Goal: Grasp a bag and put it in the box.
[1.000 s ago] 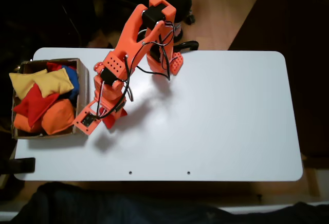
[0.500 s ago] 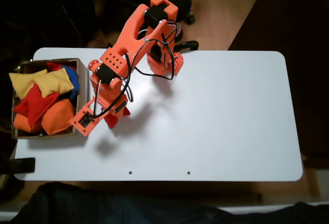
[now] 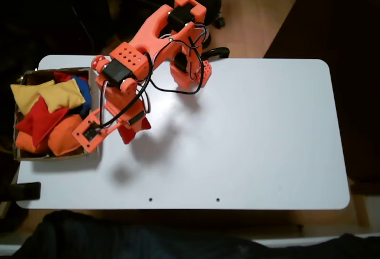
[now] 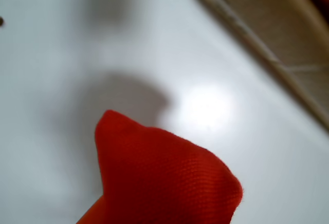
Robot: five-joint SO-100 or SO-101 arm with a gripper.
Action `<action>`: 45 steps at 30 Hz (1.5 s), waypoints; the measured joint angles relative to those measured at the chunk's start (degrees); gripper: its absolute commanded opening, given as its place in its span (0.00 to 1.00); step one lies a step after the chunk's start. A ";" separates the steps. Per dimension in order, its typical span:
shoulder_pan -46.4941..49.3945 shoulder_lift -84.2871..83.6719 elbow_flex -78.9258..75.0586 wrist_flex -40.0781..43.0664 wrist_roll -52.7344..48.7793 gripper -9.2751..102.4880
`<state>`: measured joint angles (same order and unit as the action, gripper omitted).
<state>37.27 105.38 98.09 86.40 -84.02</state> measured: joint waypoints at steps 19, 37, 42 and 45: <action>2.55 -5.19 -28.83 18.72 6.50 0.08; 10.37 -13.45 -47.64 13.97 23.64 0.08; 14.50 -15.12 -47.64 7.12 26.63 0.08; 17.31 -16.35 -47.64 1.93 28.56 0.08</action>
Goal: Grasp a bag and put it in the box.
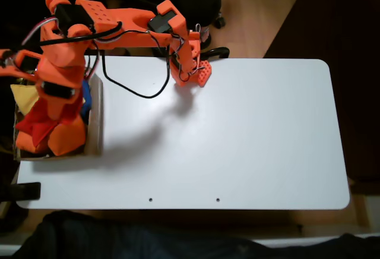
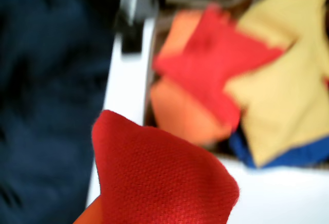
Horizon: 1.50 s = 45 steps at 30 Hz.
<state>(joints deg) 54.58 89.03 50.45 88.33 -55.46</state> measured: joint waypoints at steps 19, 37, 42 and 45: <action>12.48 -10.63 0.00 -20.57 4.04 0.08; 14.77 -12.74 12.57 -27.51 2.99 0.10; 14.77 -9.40 21.09 -32.26 1.49 0.17; 14.77 -6.86 25.75 -35.07 1.41 0.25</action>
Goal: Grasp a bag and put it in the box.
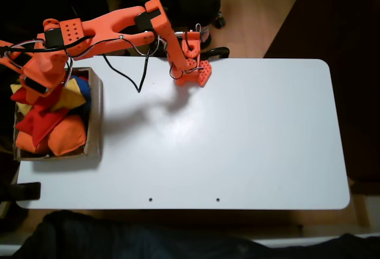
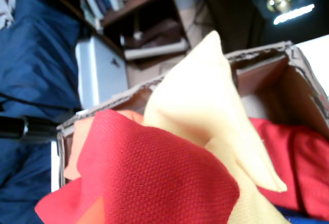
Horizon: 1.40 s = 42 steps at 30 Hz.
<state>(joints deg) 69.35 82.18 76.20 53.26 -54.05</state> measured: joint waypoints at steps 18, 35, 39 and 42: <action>0.26 8.35 7.65 -0.09 4.92 0.54; -3.78 17.58 16.44 -11.60 14.24 0.56; -4.04 21.97 20.21 -13.18 15.38 0.56; -5.27 25.40 22.76 -13.18 16.52 0.56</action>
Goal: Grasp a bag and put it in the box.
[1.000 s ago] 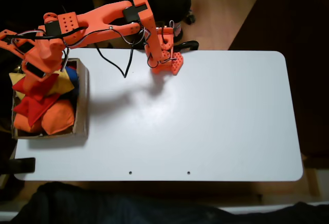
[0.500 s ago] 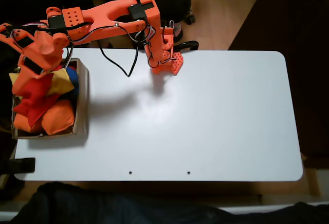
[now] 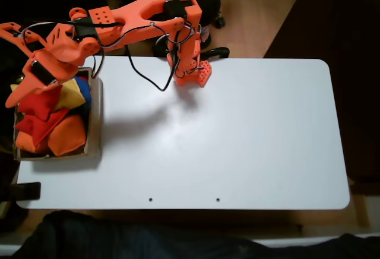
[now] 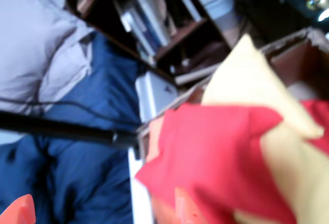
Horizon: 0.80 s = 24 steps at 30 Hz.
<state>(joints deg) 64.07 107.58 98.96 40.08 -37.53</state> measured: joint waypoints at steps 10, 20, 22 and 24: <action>-3.43 7.03 2.64 3.16 5.10 0.51; -9.14 17.40 2.64 12.48 13.45 0.49; -11.25 19.95 2.64 14.68 14.24 0.47; -13.45 22.24 2.64 17.23 14.77 0.47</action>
<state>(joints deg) 50.62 129.81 101.60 57.30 -22.76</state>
